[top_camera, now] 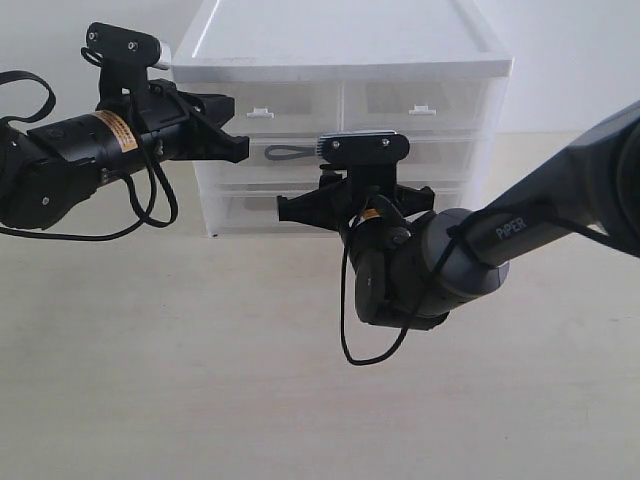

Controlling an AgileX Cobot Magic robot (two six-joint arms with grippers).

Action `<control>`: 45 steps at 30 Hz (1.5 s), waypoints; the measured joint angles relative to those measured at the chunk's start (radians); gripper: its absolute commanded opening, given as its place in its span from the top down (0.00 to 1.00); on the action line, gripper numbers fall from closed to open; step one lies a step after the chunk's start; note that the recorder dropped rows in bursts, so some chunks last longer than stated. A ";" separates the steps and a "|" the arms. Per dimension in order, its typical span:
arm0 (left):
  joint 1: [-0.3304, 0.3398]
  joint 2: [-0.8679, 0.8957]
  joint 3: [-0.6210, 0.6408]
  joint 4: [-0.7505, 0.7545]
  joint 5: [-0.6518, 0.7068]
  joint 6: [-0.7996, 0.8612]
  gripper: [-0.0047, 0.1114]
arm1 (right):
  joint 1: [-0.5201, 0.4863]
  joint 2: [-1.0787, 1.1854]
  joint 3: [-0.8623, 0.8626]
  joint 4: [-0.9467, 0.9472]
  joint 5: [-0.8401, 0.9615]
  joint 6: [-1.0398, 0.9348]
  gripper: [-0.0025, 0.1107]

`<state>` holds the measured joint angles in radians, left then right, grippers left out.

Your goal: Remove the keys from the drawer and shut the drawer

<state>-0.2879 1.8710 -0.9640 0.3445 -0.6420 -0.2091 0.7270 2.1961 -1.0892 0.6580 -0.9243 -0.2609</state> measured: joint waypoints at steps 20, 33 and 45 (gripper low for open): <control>0.000 0.000 0.000 0.000 -0.004 0.000 0.92 | 0.053 -0.050 0.027 0.100 0.047 -0.073 0.98; 0.000 0.000 0.000 0.000 -0.004 0.000 0.92 | 0.115 -0.055 0.032 0.255 0.008 -0.202 0.98; 0.000 0.000 0.000 0.000 -0.004 0.000 0.92 | 0.163 -0.117 0.100 0.322 0.029 -0.252 0.98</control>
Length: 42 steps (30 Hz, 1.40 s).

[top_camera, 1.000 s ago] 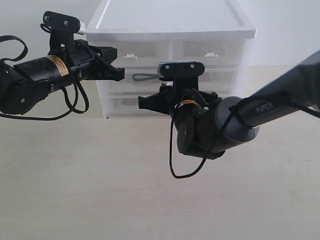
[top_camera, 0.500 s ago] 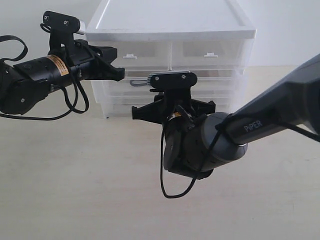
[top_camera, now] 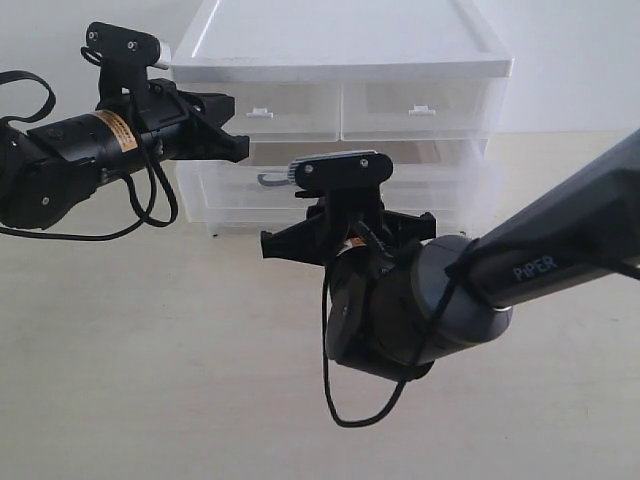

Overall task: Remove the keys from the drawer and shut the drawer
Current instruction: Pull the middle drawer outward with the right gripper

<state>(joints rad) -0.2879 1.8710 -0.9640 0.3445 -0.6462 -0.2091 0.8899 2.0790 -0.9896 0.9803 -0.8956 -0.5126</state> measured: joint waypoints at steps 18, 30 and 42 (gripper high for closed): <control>0.000 0.000 0.000 0.000 -0.002 0.000 0.92 | 0.166 -0.055 0.052 0.249 -0.075 -0.155 0.98; 0.000 0.000 0.000 -0.004 -0.003 0.000 0.92 | 0.170 -0.055 0.052 0.270 -0.086 -0.186 0.74; 0.000 0.000 0.000 -0.004 -0.003 0.000 0.92 | 0.175 -0.086 0.052 0.290 -0.081 -0.156 0.45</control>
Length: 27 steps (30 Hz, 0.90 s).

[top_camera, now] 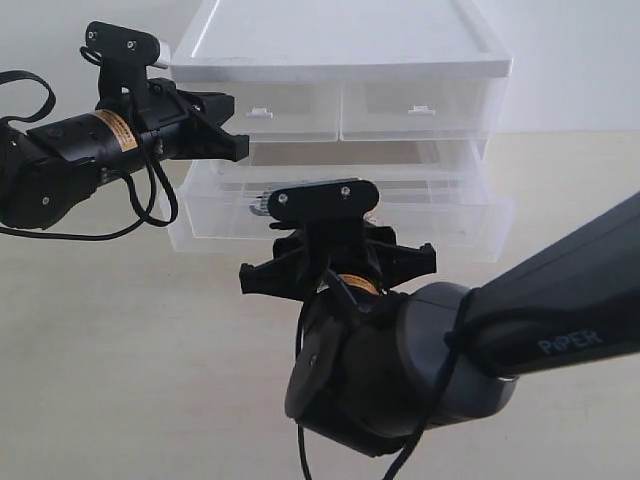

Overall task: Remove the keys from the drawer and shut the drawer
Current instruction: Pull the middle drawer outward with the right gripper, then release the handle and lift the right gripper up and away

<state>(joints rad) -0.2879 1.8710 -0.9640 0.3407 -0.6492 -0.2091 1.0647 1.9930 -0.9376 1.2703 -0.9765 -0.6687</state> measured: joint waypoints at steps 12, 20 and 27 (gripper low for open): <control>0.000 0.000 0.000 0.000 0.000 0.000 0.92 | 0.002 -0.316 0.001 0.309 0.357 -0.421 0.45; 0.000 0.000 0.000 0.000 0.000 0.000 0.92 | -0.021 -0.550 -0.009 0.474 0.095 -0.857 0.95; 0.000 0.000 0.000 0.000 0.000 0.000 0.92 | -0.127 -0.566 -0.078 0.477 0.288 -0.992 0.98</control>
<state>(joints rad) -0.2879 1.8710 -0.9640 0.3407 -0.6492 -0.2091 0.9378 1.4270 -1.0156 1.7473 -0.6885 -1.6610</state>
